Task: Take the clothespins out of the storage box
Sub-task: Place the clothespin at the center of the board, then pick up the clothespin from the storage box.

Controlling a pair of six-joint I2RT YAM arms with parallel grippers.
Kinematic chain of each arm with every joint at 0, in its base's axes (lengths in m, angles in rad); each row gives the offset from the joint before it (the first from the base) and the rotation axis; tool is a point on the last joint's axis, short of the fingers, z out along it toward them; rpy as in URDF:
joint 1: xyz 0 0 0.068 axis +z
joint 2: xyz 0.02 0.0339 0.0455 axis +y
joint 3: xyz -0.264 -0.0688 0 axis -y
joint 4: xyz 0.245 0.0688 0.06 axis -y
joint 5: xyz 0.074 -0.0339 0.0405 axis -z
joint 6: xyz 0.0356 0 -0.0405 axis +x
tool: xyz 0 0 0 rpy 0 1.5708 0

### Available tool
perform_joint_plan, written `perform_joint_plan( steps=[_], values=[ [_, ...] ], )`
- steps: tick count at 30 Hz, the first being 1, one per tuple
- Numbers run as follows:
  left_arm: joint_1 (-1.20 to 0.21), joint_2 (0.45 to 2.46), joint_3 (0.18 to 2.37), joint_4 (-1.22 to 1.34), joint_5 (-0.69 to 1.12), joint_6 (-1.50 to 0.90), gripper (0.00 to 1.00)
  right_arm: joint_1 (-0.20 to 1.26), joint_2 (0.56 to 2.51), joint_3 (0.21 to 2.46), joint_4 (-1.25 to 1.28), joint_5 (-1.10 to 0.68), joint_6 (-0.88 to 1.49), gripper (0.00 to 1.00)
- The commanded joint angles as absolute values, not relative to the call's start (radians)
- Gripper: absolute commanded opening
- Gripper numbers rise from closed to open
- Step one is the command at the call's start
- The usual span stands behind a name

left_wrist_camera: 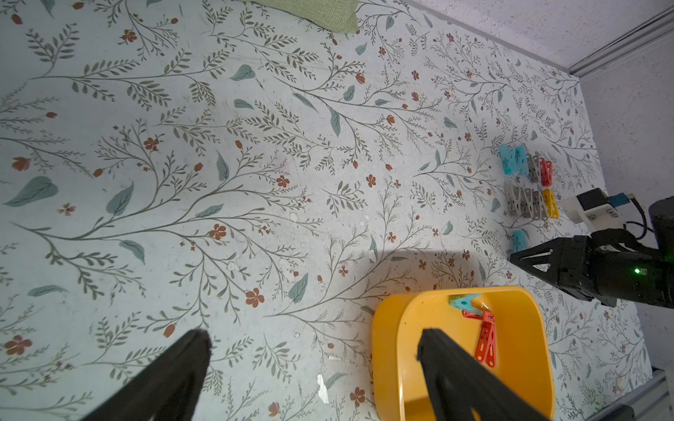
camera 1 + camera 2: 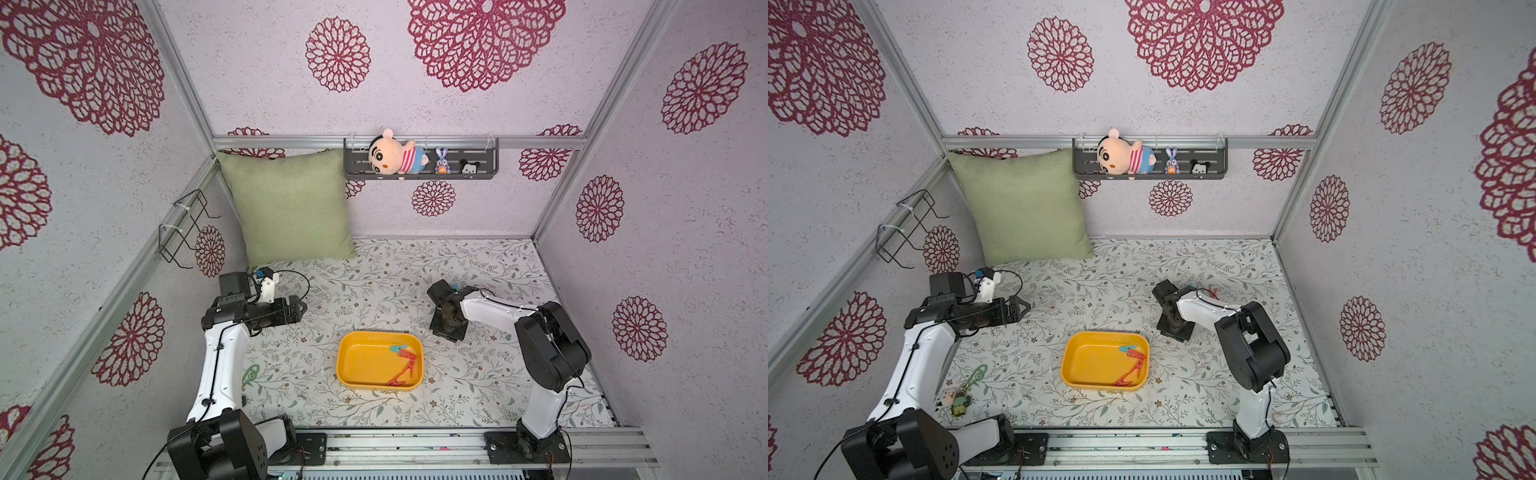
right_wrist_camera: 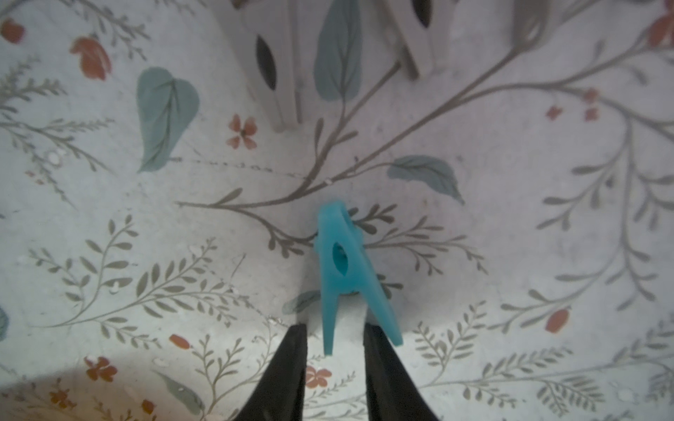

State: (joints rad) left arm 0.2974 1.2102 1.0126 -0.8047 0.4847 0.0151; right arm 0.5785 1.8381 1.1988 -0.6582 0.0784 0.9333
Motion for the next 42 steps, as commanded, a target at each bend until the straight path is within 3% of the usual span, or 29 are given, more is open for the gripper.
perform_joint_plan(
  steps=[1,4,12,20,30,37,42],
  values=[
    [0.306,1.197,1.005,-0.786,0.499,0.031,0.97,0.58,1.791,1.265,-0.732,0.117,0.912,0.33],
    [0.307,1.195,1.005,-0.786,0.497,0.031,0.97,0.584,1.754,1.286,-0.765,0.121,0.893,0.4],
    [0.307,1.197,1.003,-0.786,0.495,0.031,0.97,0.61,1.562,1.265,-0.768,0.123,0.842,0.4],
    [0.307,1.203,1.002,-0.785,0.484,0.028,0.97,0.797,1.464,1.326,-0.629,0.038,0.686,0.42],
    [0.307,1.208,1.002,-0.782,0.471,0.029,0.97,1.065,1.758,1.533,-0.824,0.162,0.517,0.45],
    [0.307,1.206,1.002,-0.782,0.468,0.026,0.97,1.106,1.887,1.56,-0.873,0.257,0.498,0.62],
    [0.307,1.203,1.002,-0.782,0.47,0.029,0.97,1.106,1.913,1.559,-0.905,0.287,0.474,0.65]
  ],
)
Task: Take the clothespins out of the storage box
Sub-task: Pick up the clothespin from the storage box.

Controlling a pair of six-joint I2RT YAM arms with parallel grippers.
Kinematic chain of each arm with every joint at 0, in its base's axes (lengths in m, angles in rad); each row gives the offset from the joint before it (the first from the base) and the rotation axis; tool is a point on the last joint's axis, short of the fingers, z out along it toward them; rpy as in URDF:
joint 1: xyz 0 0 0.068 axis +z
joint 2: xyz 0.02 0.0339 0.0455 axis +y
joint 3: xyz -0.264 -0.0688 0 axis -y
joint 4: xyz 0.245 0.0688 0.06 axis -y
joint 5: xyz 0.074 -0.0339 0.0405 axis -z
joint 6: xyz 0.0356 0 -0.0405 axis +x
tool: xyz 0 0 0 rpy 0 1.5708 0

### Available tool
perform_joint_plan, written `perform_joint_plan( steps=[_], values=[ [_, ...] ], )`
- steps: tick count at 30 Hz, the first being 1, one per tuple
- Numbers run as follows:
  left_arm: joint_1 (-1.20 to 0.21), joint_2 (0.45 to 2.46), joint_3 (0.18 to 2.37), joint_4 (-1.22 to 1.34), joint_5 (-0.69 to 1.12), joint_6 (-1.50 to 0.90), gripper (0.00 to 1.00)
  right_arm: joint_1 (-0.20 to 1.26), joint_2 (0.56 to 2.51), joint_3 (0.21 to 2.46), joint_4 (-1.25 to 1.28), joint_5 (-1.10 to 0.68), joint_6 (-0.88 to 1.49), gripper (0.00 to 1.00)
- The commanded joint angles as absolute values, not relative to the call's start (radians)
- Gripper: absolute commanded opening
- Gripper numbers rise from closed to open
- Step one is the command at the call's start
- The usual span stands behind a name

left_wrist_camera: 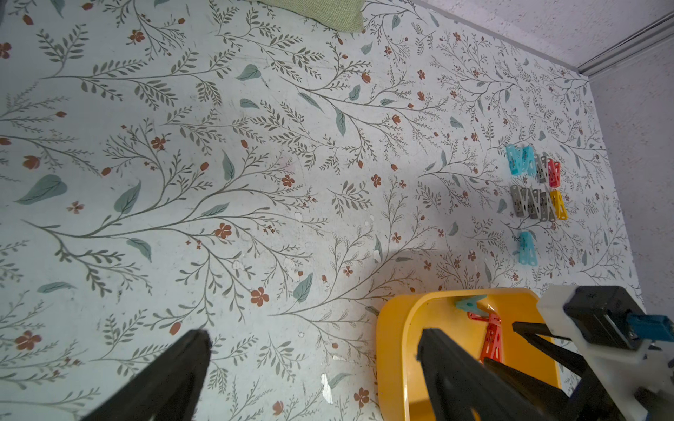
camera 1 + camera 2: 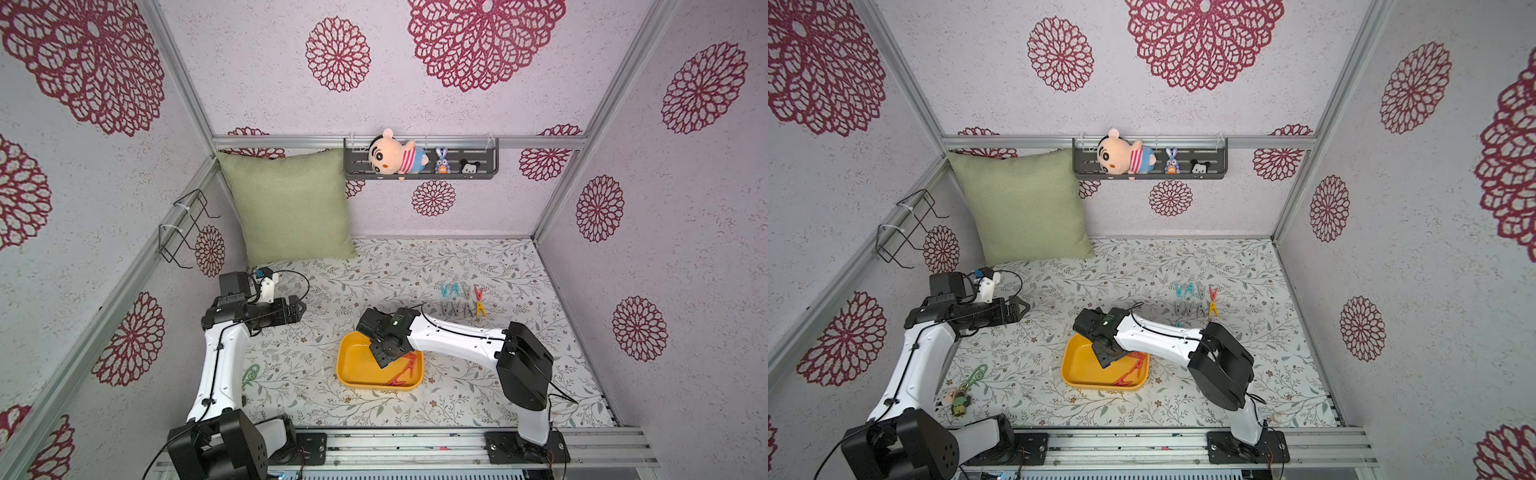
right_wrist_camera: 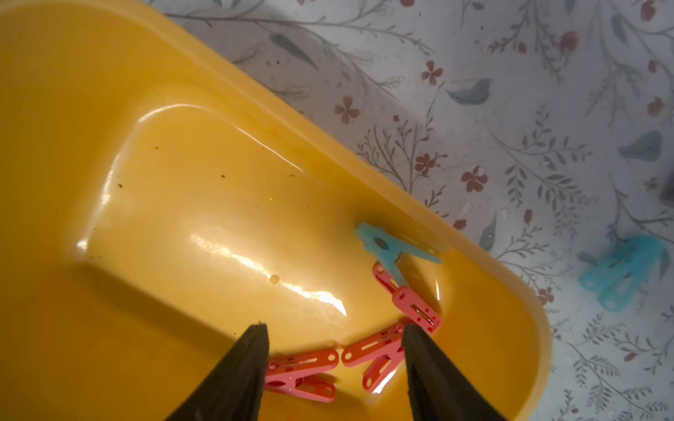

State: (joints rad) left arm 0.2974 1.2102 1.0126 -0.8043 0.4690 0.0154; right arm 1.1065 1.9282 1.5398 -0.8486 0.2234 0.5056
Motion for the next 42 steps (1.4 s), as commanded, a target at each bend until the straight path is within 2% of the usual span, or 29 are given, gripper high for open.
perform_joint_plan(
  steps=[1,10,31,42],
  values=[
    [0.307,1.205,1.002,-0.781,0.469,0.029,0.97,1.106,1.92,1.561,-0.915,0.297,0.47,0.66],
    [0.307,1.203,1.003,-0.783,0.472,0.027,0.98,1.119,1.927,1.544,-0.937,0.302,0.49,0.66],
    [0.307,1.199,1.003,-0.785,0.48,0.029,0.97,1.113,1.949,1.409,-0.807,0.254,0.505,0.66],
    [0.307,1.198,1.003,-0.785,0.478,0.031,0.97,1.119,1.93,1.366,-0.686,0.102,0.483,0.66]
  ],
)
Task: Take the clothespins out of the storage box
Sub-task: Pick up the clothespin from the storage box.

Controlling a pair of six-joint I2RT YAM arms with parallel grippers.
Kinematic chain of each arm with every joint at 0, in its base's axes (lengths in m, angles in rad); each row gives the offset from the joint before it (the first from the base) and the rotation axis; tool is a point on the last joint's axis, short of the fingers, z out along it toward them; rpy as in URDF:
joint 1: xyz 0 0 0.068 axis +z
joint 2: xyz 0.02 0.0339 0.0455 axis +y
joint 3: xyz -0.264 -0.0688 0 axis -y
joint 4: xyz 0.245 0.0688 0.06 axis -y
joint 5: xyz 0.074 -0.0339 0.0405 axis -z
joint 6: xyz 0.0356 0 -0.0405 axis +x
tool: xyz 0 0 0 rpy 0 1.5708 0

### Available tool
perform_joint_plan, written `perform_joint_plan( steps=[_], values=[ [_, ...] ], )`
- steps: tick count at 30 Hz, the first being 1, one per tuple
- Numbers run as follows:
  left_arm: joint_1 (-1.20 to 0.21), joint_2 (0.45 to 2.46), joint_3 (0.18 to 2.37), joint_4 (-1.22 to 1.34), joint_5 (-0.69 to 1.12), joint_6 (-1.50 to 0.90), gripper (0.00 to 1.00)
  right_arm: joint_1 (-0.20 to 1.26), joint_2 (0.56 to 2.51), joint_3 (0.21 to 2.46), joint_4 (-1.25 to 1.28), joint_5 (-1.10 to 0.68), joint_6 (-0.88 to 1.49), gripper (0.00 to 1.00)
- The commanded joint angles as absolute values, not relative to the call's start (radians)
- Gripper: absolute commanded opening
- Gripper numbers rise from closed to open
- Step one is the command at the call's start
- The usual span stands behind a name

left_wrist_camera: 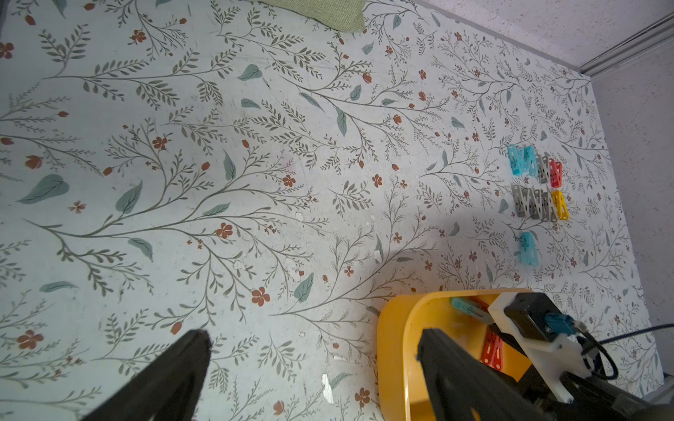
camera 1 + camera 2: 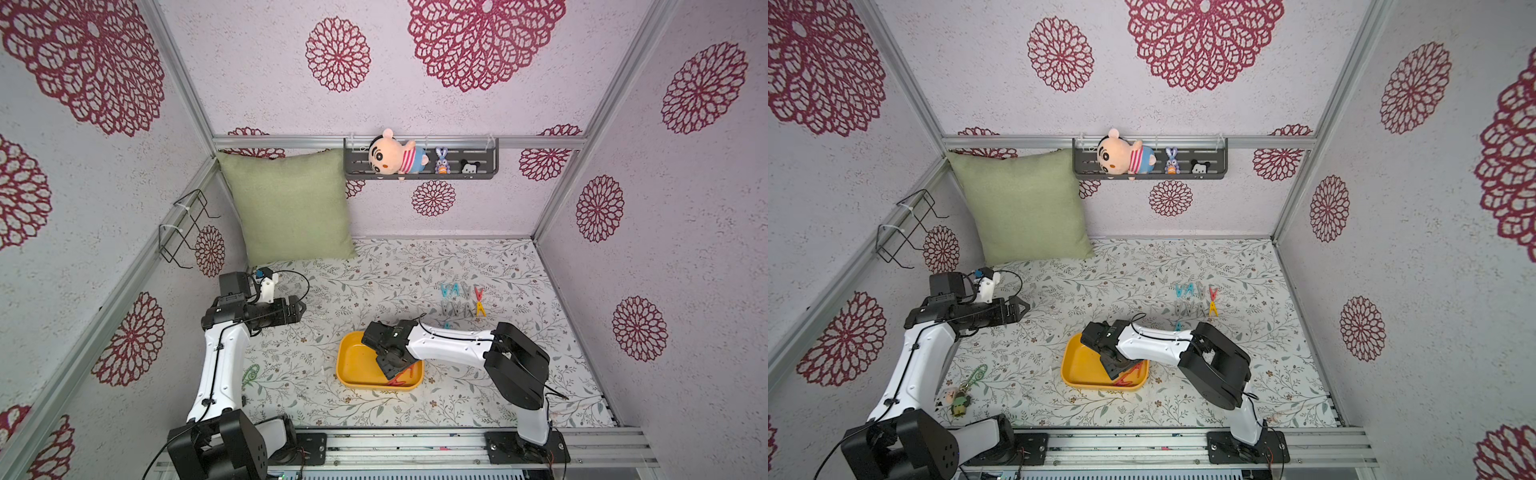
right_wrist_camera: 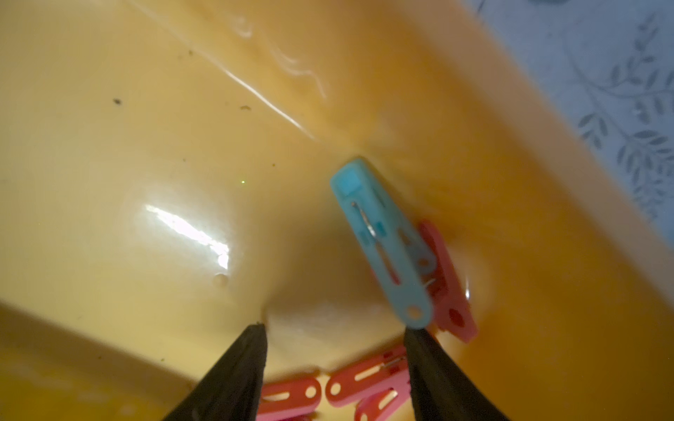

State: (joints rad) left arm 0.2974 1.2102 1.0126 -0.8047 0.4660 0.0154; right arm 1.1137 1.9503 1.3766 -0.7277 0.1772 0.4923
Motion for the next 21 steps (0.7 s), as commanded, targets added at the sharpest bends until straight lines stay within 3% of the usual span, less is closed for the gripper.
perform_joint_plan(
  steps=[1,8,16,21],
  values=[
    [0.307,1.2,1.003,-0.784,0.479,0.031,0.97,1.119,1.924,1.363,-0.67,0.077,0.482,0.66],
    [0.307,1.2,1.003,-0.782,0.477,0.031,0.97,1.141,1.844,1.356,-0.568,-0.013,0.462,0.66],
    [0.307,1.201,1.002,-0.784,0.479,0.031,0.97,1.122,1.808,1.395,-0.68,0.174,0.471,0.63],
    [0.307,1.202,1.003,-0.783,0.474,0.03,0.97,1.12,1.853,1.416,-0.699,0.195,0.503,0.55]
  ],
)
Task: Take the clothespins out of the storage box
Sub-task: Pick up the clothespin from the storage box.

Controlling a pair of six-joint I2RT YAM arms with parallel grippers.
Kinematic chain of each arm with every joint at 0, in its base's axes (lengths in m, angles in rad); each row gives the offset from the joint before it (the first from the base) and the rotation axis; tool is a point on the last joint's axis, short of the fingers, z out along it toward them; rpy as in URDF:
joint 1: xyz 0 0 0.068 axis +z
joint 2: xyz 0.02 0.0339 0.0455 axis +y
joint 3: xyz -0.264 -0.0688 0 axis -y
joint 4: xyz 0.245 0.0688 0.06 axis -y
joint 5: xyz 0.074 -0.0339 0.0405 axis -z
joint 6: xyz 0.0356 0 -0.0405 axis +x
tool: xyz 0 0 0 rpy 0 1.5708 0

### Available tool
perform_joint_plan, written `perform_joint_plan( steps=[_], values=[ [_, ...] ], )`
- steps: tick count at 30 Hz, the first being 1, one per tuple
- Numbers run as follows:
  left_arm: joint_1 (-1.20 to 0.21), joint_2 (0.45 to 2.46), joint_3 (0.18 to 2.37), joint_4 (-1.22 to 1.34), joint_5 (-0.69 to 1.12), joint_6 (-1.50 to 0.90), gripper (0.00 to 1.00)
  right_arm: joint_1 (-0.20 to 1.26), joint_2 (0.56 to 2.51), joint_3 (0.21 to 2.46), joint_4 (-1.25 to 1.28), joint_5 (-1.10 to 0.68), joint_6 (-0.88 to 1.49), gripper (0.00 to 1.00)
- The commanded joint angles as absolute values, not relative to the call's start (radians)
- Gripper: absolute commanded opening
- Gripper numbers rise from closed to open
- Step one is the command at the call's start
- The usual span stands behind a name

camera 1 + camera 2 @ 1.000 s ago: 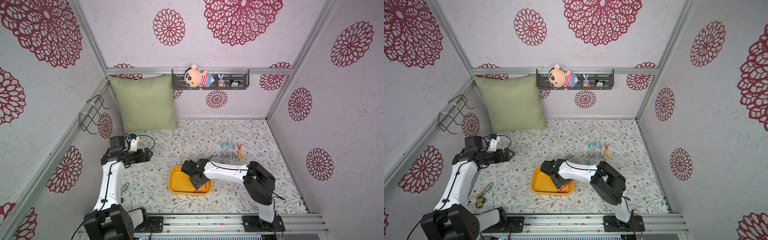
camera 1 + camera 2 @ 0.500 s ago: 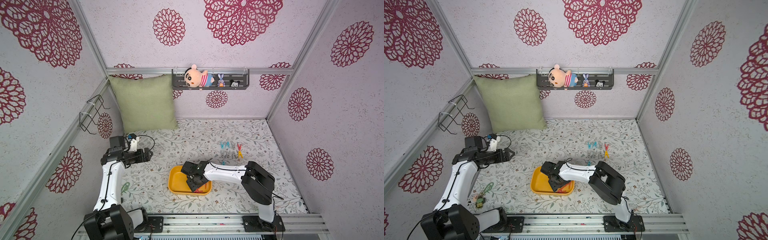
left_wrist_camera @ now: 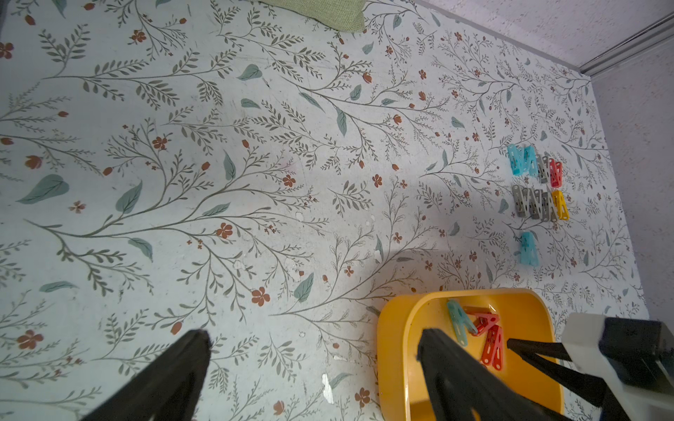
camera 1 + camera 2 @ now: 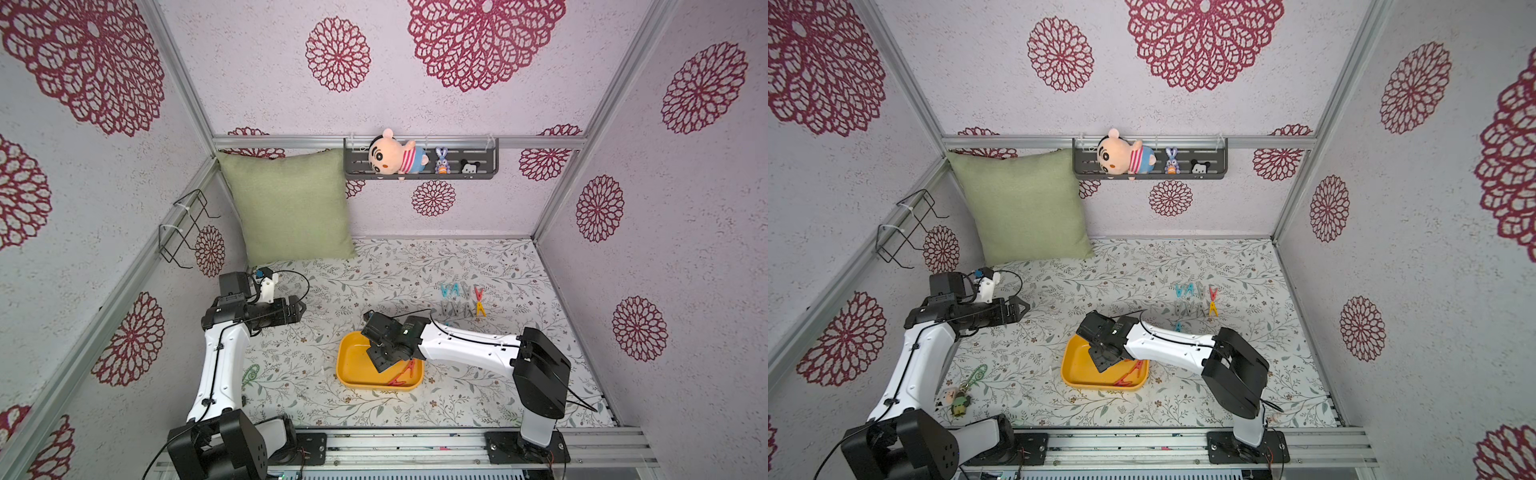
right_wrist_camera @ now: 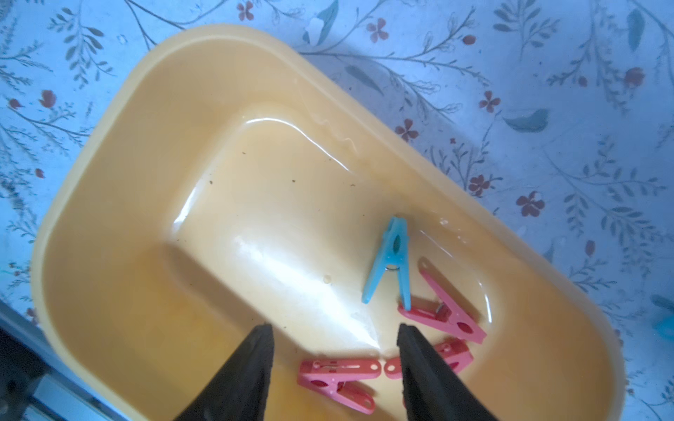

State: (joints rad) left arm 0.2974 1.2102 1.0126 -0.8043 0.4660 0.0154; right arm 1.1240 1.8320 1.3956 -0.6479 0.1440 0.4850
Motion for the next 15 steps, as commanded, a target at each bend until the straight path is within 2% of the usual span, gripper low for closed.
perform_joint_plan(
  steps=[1,6,15],
  values=[
    [0.307,1.201,1.003,-0.784,0.473,0.029,0.98,1.12,1.858,1.417,-0.693,0.192,0.515,0.53],
    [0.307,1.201,1.003,-0.785,0.473,0.029,0.97,1.128,1.892,1.419,-0.656,0.185,0.607,0.36],
    [0.307,1.198,1.006,-0.786,0.479,0.028,0.97,1.134,1.905,1.396,-0.663,0.234,0.734,0.38]
  ],
)
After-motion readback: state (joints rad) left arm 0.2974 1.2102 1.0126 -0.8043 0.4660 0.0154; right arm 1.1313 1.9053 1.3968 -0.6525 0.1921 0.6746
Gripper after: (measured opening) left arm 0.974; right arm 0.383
